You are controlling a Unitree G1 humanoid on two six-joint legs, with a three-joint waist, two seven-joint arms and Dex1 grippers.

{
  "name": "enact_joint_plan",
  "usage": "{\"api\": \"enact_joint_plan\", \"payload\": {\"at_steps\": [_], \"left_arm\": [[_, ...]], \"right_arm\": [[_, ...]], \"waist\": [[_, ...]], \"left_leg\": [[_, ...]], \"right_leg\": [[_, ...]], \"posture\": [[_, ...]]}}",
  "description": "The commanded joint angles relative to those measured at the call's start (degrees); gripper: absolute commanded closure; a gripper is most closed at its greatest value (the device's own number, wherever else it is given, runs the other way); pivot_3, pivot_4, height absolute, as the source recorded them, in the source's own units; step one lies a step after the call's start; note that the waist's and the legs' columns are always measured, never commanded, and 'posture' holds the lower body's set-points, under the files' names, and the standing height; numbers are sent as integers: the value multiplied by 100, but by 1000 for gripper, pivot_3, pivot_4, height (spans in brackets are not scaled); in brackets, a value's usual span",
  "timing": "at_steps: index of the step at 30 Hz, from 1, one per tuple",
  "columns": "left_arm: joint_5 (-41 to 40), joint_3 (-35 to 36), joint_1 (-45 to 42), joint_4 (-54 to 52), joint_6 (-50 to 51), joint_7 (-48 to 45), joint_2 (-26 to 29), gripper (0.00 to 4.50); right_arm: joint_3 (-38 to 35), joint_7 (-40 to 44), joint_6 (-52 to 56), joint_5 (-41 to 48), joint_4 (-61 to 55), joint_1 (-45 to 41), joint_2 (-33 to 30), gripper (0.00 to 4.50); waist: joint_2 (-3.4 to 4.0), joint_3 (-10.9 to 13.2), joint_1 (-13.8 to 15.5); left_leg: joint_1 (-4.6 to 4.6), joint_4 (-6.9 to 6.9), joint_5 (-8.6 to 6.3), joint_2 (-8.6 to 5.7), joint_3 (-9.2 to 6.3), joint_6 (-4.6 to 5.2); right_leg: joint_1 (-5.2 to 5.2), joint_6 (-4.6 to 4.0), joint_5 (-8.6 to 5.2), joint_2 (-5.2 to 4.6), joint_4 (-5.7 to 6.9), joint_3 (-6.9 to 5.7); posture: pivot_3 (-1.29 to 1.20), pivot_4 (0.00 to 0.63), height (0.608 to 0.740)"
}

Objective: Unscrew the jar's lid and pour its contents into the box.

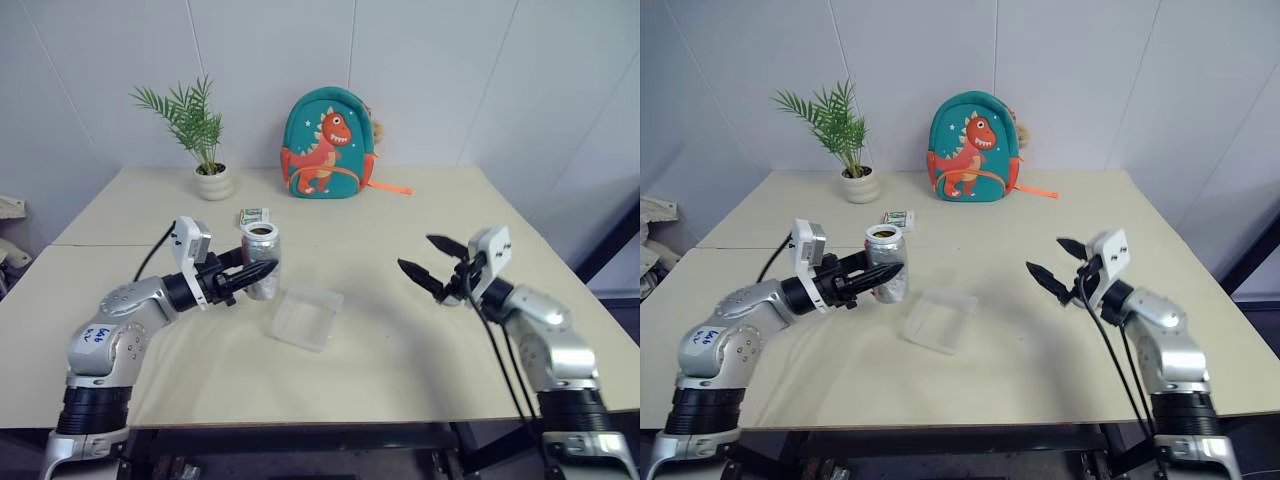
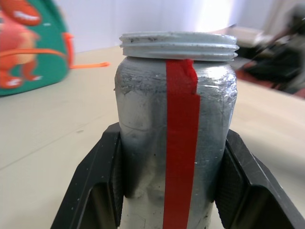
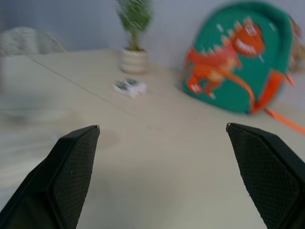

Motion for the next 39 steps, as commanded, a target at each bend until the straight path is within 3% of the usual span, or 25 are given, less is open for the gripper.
{"api": "enact_joint_plan", "payload": {"at_steps": [1,10,13,19,26,30,34,39], "left_arm": [[712,-103,-17,-292,-215,563,224,2501],[2131,-613,-29,-185,-1253,1080,380,2501],[2107,-576,-224,93,-1456,1150,133,2501],[2360,-855,-484,487,-1838,1215,-236,2501],[2080,-925,-529,668,-1868,929,-708,2501],[2659,-1092,-747,980,-2396,1221,-700,2501],[3714,-1614,-1195,1310,-3486,1409,-398,2501],[6557,-2905,-1618,1474,-5163,2583,351,2501]], "right_arm": [[23,126,795,679,-1066,-185,-274,14],[-127,743,1272,1000,-1758,550,-1091,14],[-178,930,1174,891,-1729,733,-1308,14],[-204,835,1128,838,-1659,789,-1259,14],[-213,680,1065,821,-1759,991,-1105,14],[-268,689,1027,826,-1760,1139,-1098,14],[-366,688,951,784,-1615,1279,-1133,14],[-343,613,853,714,-1506,1361,-1030,14]], "waist": [[0,0,15],[-3,-1,130],[-2,-1,147],[-3,-1,156],[-3,-1,160],[-3,-1,161],[-4,-1,172],[-2,-2,160]], "left_leg": [[-1,0,0,1,0,0],[-23,0,-12,-1,8,19],[-20,0,-17,-1,24,26],[-21,11,-18,0,29,28],[-23,24,-23,-1,34,34],[-22,31,-23,-1,35,35],[-26,53,-26,-3,36,38],[-22,71,-44,-2,51,55]], "right_leg": [[0,-1,0,0,-1,0],[1,5,4,-7,-47,-2],[-1,8,6,-8,-49,6],[0,14,10,-7,-49,8],[1,19,14,-7,-48,14],[1,21,15,-5,-44,17],[9,25,23,-4,-49,19],[27,23,27,-4,-75,34]], "posture": [[0,150,740],[0,150,740],[0,150,740],[0,150,740],[0,150,740],[0,150,740],[0,150,740],[0,150,740]]}}
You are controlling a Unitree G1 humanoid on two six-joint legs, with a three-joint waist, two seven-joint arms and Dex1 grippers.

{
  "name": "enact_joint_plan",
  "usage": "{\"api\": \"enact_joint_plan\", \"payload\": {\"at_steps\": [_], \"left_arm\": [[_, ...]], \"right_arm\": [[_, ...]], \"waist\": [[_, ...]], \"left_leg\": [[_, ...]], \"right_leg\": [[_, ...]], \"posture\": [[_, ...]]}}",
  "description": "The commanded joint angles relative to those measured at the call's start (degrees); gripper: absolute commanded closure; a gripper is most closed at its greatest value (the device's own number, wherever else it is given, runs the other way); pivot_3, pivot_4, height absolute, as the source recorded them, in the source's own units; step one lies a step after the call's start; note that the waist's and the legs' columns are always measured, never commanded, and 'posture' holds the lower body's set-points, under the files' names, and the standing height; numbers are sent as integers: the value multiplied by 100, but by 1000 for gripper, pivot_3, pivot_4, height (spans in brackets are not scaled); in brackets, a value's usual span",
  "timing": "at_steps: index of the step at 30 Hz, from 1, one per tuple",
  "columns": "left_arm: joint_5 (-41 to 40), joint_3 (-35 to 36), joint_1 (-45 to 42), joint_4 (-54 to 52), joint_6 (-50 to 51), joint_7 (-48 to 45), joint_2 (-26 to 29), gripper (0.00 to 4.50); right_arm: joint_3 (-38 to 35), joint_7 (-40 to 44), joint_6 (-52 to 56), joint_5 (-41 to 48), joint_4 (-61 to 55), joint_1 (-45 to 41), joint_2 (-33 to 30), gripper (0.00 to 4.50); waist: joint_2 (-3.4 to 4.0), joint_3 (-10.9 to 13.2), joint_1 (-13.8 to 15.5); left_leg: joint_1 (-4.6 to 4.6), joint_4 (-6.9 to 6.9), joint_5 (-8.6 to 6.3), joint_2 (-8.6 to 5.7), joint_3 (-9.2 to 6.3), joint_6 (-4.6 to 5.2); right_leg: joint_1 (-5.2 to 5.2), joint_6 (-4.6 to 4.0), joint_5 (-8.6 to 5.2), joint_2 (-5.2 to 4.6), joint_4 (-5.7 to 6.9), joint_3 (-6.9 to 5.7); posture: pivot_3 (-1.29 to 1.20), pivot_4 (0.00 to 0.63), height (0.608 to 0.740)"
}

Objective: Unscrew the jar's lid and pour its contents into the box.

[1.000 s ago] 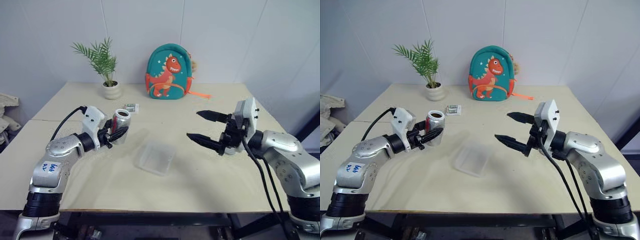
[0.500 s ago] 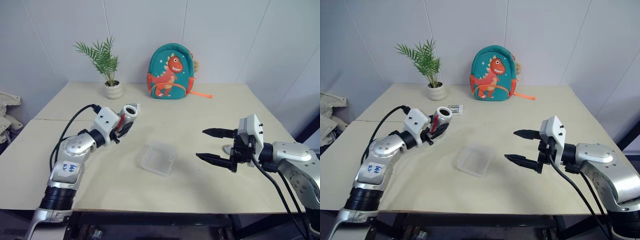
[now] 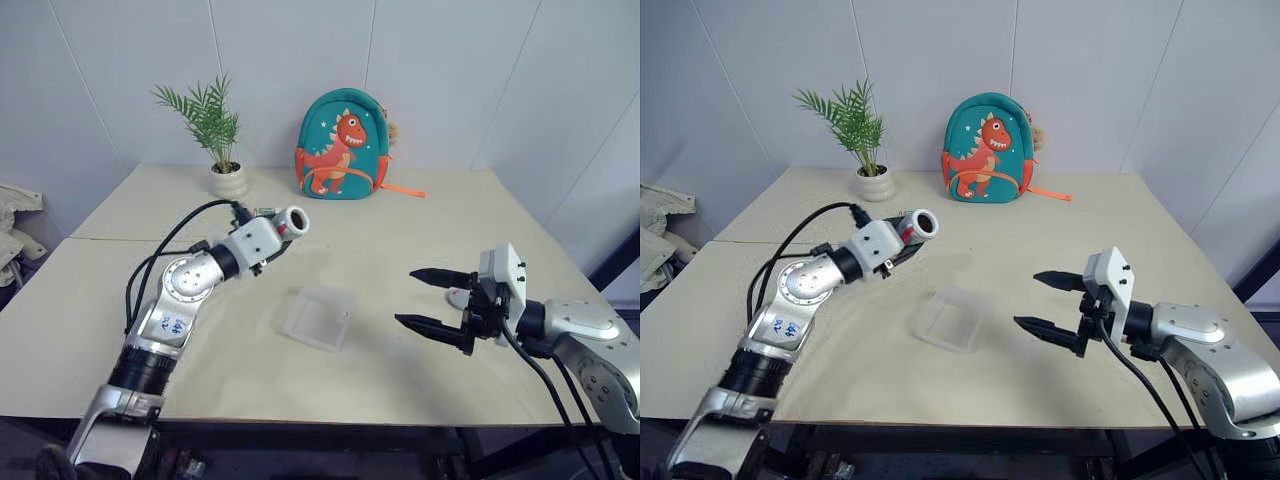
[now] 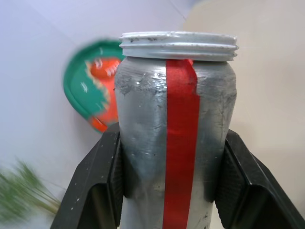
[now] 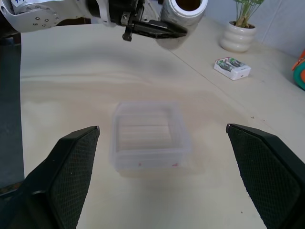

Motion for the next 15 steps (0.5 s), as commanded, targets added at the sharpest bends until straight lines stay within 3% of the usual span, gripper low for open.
{"api": "enact_joint_plan", "payload": {"at_steps": [1,4,8,10,15], "left_arm": [[2272,-897,-307,-24,-1144,1214,519,2501],[4920,-2049,-771,-9,-1489,2819,1132,2501],[6688,-2814,-1464,737,-737,4457,1057,2501],[7210,-3075,-1801,1070,-514,5062,923,2501],[7261,-3197,-2226,1522,-518,5018,634,2501]], "right_arm": [[-173,-106,-154,-25,-27,40,102,14],[-109,-188,-184,-67,-6,33,217,14],[-116,-392,-148,-12,10,-45,461,14],[-93,-514,-127,3,-8,-82,608,14],[-4,-699,-100,-30,-88,-84,851,14]], "waist": [[0,0,-4],[-2,1,-4],[-3,2,9],[-3,2,8],[-3,2,10]], "left_leg": [[2,1,-3,0,5,3],[1,3,-7,0,14,7],[-3,9,-12,-1,17,10],[-8,14,-13,-2,17,13],[-9,13,-22,-3,17,18]], "right_leg": [[0,1,1,0,0,3],[-4,19,10,1,2,10],[-5,27,14,2,2,13],[-5,32,16,3,0,13],[-7,36,15,2,3,13]], "posture": [[0,150,740],[0,150,740],[0,150,740],[0,150,740],[0,150,740]]}}
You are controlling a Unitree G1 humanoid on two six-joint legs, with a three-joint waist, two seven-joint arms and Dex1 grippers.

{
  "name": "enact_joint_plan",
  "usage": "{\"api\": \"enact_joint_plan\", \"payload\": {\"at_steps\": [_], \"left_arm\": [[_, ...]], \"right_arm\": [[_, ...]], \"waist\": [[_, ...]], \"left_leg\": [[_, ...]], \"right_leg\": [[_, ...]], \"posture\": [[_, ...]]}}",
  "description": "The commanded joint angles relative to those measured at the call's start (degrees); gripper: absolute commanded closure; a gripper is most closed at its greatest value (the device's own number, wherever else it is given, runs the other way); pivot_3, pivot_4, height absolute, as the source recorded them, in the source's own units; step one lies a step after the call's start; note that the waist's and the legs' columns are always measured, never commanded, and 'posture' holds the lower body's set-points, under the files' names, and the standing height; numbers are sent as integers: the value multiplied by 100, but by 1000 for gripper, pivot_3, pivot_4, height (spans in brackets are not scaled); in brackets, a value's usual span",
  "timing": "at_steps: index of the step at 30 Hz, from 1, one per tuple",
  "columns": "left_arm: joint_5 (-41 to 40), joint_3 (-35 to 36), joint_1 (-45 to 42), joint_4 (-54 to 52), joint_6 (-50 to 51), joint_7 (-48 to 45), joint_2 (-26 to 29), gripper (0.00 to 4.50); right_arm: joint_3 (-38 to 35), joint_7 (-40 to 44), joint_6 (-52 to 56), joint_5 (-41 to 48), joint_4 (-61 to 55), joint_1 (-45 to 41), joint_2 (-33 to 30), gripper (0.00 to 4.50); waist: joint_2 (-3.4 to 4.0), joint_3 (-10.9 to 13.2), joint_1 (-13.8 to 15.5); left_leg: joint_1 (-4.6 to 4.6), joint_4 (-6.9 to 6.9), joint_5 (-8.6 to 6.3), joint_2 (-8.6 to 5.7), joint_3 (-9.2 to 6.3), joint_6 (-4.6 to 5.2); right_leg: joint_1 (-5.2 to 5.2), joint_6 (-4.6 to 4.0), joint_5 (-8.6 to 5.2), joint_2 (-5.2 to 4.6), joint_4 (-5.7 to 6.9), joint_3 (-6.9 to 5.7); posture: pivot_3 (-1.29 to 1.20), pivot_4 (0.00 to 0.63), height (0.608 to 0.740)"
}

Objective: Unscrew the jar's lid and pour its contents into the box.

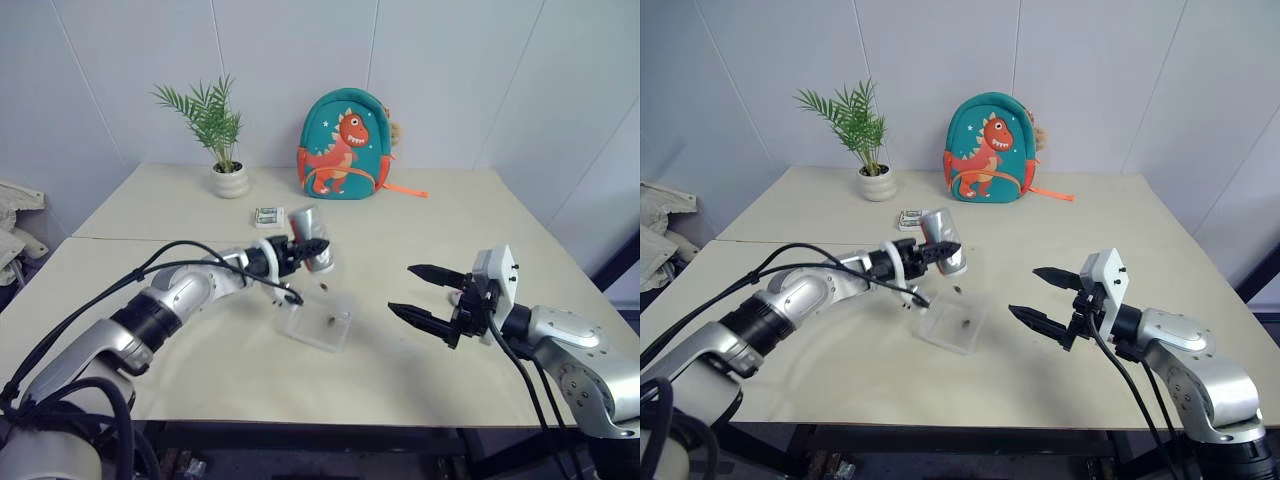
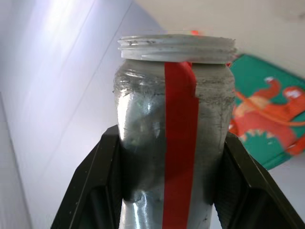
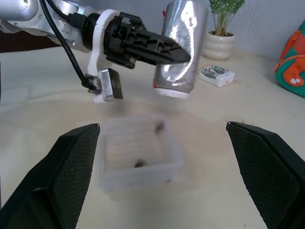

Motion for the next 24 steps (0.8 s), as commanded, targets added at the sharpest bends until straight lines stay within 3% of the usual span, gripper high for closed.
{"api": "enact_joint_plan", "payload": {"at_steps": [1,7,9,13,17,19,22,24], "left_arm": [[61,-9,-146,-34,51,89,2,2501],[-875,434,167,-245,-363,-522,178,2501],[-1845,886,329,-101,-513,-1157,139,2501],[-4776,2294,1015,23,-262,-3060,-104,2501],[-6888,3814,1492,-394,1338,-4327,-612,2501],[-7530,4334,1756,-671,1923,-4630,-726,2501],[-8319,5142,2103,-1117,3624,-4787,-1020,2501],[-8771,5581,2329,-1301,4076,-4761,-1166,2501]], "right_arm": [[-79,-119,-50,65,-149,-44,72,14],[-90,-144,-8,100,-143,-87,98,14],[-106,-141,19,127,-146,-97,89,14],[-101,-138,56,151,-143,-122,78,14],[-93,-113,80,173,-135,-117,66,14],[-88,-111,109,194,-149,-129,64,14],[-121,-66,168,250,-190,-125,30,14],[-147,-46,207,294,-207,-142,-2,14]], "waist": [[0,0,-17],[0,0,-56],[0,0,-55],[2,-1,-50],[1,0,-43],[1,-1,-58],[1,-1,-76],[1,-1,-90]], "left_leg": [[2,1,-7,0,0,0],[1,-2,-19,4,5,-7],[1,0,-19,3,6,-7],[4,8,-19,3,9,-6],[7,19,-19,5,10,-6],[8,26,-19,4,8,-6],[13,36,-19,4,7,-6],[14,49,-19,4,4,-6]], "right_leg": [[-1,0,0,-1,10,0],[-18,-1,-19,0,37,1],[-18,-1,-19,-1,37,2],[-17,-3,-19,-3,47,4],[-18,-10,-23,-2,68,3],[-18,-10,-23,-1,78,3],[-16,-9,-23,-1,87,5],[-14,-9,-23,0,96,4]], "posture": [[0,150,740],[0,150,740],[0,150,740],[0,150,740],[0,150,740],[0,150,740],[0,150,740],[0,150,740]]}}
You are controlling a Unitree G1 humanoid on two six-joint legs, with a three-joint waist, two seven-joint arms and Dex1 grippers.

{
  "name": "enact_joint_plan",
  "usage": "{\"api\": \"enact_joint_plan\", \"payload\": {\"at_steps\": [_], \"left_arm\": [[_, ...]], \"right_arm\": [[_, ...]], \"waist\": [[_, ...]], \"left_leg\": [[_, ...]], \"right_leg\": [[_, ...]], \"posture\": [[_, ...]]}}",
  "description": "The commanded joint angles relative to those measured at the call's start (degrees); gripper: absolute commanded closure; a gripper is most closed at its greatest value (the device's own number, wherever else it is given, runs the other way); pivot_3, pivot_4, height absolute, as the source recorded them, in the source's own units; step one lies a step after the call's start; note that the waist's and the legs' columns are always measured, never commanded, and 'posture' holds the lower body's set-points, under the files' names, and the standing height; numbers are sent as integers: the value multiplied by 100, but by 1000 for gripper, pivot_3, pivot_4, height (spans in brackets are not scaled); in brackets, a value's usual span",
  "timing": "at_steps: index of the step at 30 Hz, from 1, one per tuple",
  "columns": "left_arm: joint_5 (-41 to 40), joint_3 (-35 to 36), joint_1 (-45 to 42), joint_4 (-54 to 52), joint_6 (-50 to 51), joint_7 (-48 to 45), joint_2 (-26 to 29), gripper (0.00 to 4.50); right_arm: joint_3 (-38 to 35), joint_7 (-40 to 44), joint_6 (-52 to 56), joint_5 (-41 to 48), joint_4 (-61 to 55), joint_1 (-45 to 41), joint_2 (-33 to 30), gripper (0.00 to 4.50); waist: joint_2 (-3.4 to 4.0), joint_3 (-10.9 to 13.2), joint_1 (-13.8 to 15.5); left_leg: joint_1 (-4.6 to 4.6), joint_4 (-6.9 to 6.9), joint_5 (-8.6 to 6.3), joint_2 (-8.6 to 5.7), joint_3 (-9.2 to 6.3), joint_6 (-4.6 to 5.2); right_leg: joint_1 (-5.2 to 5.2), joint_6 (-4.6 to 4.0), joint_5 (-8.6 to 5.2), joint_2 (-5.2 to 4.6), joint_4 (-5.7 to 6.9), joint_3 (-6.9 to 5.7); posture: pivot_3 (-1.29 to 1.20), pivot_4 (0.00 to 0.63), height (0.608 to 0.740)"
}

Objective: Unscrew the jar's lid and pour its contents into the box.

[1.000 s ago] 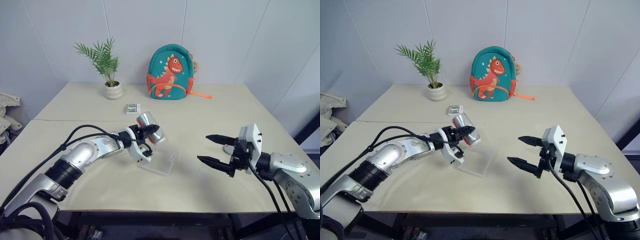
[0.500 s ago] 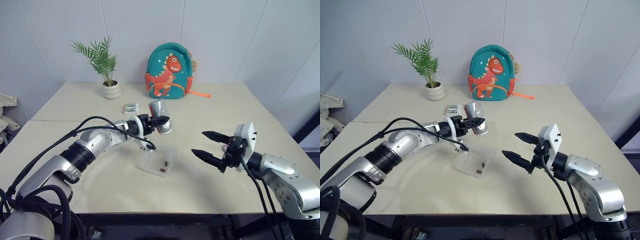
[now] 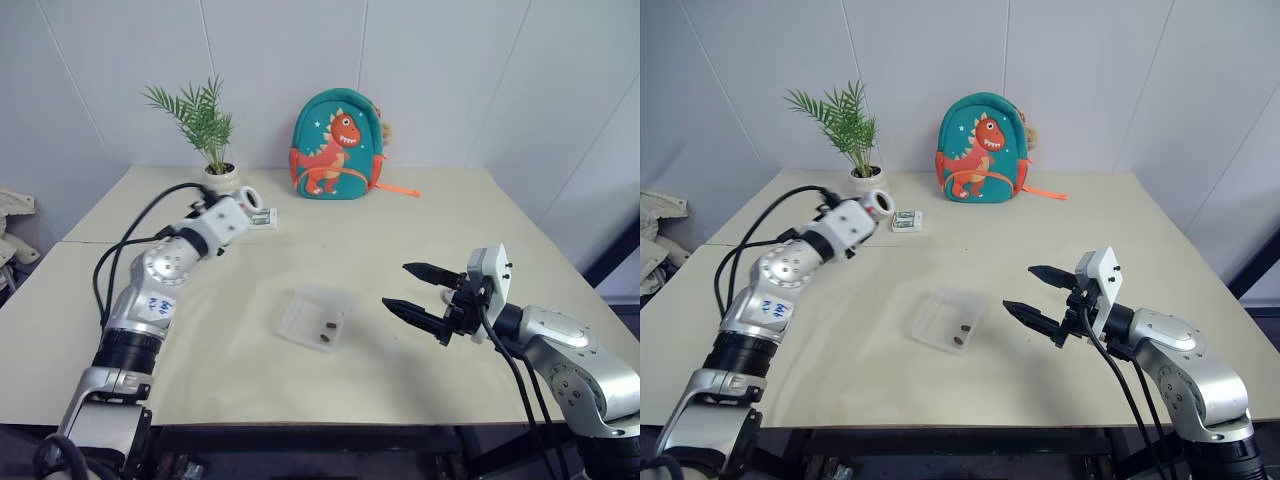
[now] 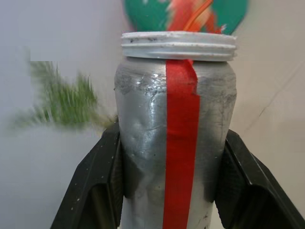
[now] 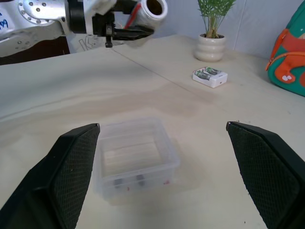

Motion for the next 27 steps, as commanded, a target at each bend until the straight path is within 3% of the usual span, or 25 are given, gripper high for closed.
{"api": "enact_joint_plan", "payload": {"at_steps": [1,7,16,21,27], "left_arm": [[-779,727,320,-496,806,0,-134,2501],[-1299,1247,683,4,568,318,-273,2501],[-1732,1608,603,2176,-1563,536,-299,2501],[-1889,1571,579,2708,-1934,453,-317,2501],[-2338,1728,781,2534,-1848,62,-295,647]], "right_arm": [[-160,54,50,193,-205,-106,-114,14],[-70,102,141,232,-168,-307,-106,14],[401,18,143,69,10,-874,182,14],[491,4,103,-5,116,-1067,322,14],[562,47,50,-97,232,-1171,416,0]], "waist": [[0,0,-22],[-1,0,-56],[-2,-1,-64],[-4,-3,-53],[-5,-3,-75]], "left_leg": [[-1,5,0,0,-2,0],[0,33,0,0,-8,0],[6,38,0,4,-6,0],[4,36,-1,1,-6,1],[4,35,-2,2,-5,1]], "right_leg": [[1,0,0,0,2,0],[13,0,5,1,4,-1],[23,-6,9,0,-10,-4],[23,-1,17,-2,-12,-4],[22,-3,20,-2,-14,-5]], "posture": [[0,150,740],[0,150,740],[0,150,740],[0,150,740],[0,150,740]]}}
